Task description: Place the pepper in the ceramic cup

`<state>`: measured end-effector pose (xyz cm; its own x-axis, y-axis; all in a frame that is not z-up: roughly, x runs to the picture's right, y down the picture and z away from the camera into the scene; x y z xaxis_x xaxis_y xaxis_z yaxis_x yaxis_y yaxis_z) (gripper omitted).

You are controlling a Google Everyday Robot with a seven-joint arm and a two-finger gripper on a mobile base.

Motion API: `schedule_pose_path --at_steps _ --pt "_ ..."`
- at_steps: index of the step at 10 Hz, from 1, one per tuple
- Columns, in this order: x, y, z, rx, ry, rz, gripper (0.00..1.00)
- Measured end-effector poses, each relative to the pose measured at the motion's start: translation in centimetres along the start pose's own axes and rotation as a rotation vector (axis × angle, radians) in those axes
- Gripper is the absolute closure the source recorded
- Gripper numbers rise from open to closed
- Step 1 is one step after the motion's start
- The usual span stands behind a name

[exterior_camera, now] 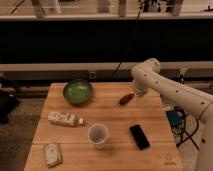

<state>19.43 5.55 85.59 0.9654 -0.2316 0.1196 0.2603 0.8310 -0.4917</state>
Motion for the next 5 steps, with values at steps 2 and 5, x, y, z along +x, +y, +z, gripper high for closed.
schedule_pose_path --at_steps 2,5 --pt "-0.6 -0.7 1.1 -0.017 -0.01 -0.029 0.2" --pt "-1.0 -1.5 3.0 -0.052 -0.027 -0.071 0.2"
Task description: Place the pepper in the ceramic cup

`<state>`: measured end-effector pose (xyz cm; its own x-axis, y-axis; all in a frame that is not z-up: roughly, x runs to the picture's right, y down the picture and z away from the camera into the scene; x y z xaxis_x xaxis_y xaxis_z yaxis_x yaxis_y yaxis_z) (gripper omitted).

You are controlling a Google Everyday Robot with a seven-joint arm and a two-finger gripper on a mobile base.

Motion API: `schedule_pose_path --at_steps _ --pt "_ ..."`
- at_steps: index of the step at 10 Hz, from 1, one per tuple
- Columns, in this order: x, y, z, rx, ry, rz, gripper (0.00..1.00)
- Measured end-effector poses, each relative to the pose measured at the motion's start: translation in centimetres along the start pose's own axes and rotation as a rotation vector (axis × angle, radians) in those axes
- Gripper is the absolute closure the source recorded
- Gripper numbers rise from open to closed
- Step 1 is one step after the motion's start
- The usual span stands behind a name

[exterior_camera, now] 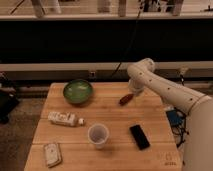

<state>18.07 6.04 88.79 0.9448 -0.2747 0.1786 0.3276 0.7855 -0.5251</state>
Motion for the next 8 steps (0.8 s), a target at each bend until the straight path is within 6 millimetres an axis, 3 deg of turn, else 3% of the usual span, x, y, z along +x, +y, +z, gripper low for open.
schedule_pose_path --at_steps 2,8 --pt "-0.8 -1.0 1.4 -0.015 -0.017 -0.027 0.2" --pt "-1.0 -1.4 3.6 -0.069 -0.039 -0.073 0.2"
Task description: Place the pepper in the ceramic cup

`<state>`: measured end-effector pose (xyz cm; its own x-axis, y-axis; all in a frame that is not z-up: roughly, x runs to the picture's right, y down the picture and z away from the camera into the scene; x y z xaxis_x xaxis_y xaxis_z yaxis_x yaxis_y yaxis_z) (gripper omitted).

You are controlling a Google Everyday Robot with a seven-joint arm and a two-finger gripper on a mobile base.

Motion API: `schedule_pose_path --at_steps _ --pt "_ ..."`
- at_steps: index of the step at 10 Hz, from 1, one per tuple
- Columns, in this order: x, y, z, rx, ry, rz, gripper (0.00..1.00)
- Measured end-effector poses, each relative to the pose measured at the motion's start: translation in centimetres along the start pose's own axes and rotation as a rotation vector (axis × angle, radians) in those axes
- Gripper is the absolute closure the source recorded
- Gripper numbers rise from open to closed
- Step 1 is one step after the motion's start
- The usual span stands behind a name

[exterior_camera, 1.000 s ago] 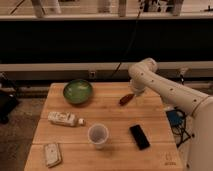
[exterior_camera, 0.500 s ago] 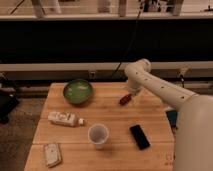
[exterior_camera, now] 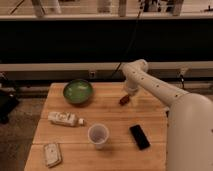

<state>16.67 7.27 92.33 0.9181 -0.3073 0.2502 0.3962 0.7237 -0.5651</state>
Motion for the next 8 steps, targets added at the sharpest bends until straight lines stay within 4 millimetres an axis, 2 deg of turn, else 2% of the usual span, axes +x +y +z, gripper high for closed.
schedule_pose_path --at_steps 8 --pt "-0.9 0.1 1.5 -0.026 -0.023 -0.032 0.2"
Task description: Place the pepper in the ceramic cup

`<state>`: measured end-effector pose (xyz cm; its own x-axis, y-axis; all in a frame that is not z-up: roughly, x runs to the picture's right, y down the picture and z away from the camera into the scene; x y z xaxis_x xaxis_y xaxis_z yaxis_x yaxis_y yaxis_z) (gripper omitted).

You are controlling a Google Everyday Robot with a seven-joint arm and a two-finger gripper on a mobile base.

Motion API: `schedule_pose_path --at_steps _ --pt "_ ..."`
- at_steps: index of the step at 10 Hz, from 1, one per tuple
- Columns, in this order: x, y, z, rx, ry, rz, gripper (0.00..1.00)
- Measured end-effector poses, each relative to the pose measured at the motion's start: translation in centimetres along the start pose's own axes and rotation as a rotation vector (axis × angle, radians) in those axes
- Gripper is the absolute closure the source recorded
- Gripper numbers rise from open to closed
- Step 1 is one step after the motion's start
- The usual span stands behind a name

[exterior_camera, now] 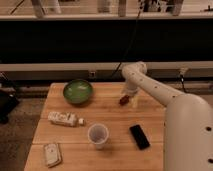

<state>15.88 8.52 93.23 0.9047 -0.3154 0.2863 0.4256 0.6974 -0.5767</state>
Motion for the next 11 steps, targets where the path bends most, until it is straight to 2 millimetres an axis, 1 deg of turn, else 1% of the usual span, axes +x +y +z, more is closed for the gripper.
schedule_pose_path --at_steps 11 --pt "-0.63 0.09 0.63 -0.015 -0.007 -0.02 0.2"
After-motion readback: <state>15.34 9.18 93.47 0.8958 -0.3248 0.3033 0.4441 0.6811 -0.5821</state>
